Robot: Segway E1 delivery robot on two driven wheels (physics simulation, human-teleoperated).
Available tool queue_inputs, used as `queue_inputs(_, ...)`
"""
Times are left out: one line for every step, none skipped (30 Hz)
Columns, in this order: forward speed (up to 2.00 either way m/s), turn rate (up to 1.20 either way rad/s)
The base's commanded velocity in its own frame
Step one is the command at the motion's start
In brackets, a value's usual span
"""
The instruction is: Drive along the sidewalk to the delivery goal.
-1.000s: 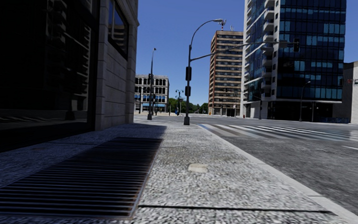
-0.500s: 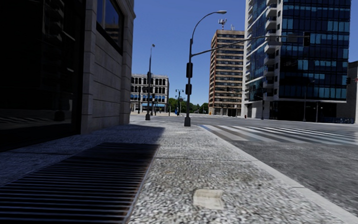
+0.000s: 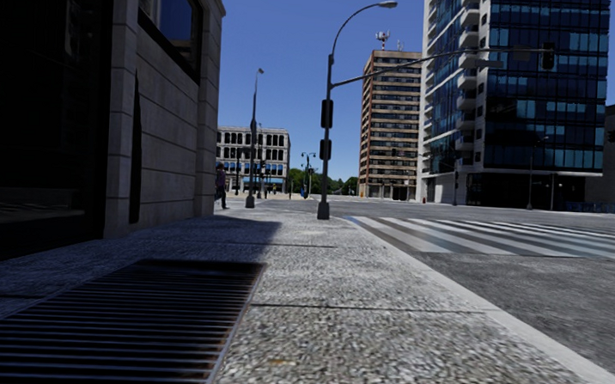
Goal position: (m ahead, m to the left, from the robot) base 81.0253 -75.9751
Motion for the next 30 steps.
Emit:
queue_inputs(1.96, 0.0)
queue_inputs(1.96, 0.0)
queue_inputs(1.96, 0.0)
queue_inputs(1.96, 0.0)
queue_inputs(1.96, 0.0)
queue_inputs(1.96, 0.0)
queue_inputs(1.96, 0.0)
queue_inputs(1.96, 0.0)
queue_inputs(1.96, 0.0)
queue_inputs(1.96, 0.0)
queue_inputs(1.96, 0.0)
queue_inputs(1.96, 0.0)
queue_inputs(1.96, 0.0)
queue_inputs(1.96, 0.0)
queue_inputs(1.96, 0.0)
queue_inputs(1.96, 0.0)
queue_inputs(1.96, 0.0)
queue_inputs(1.96, 0.0)
queue_inputs(1.96, 0.0)
queue_inputs(1.96, 0.0)
queue_inputs(1.96, 0.0)
queue_inputs(1.96, 0.0)
queue_inputs(1.96, 0.0)
queue_inputs(1.96, 0.0)
queue_inputs(1.96, 0.0)
queue_inputs(1.96, 0.0)
queue_inputs(1.96, 0.0)
queue_inputs(1.96, 0.0)
queue_inputs(1.96, 0.0)
queue_inputs(1.96, 0.0)
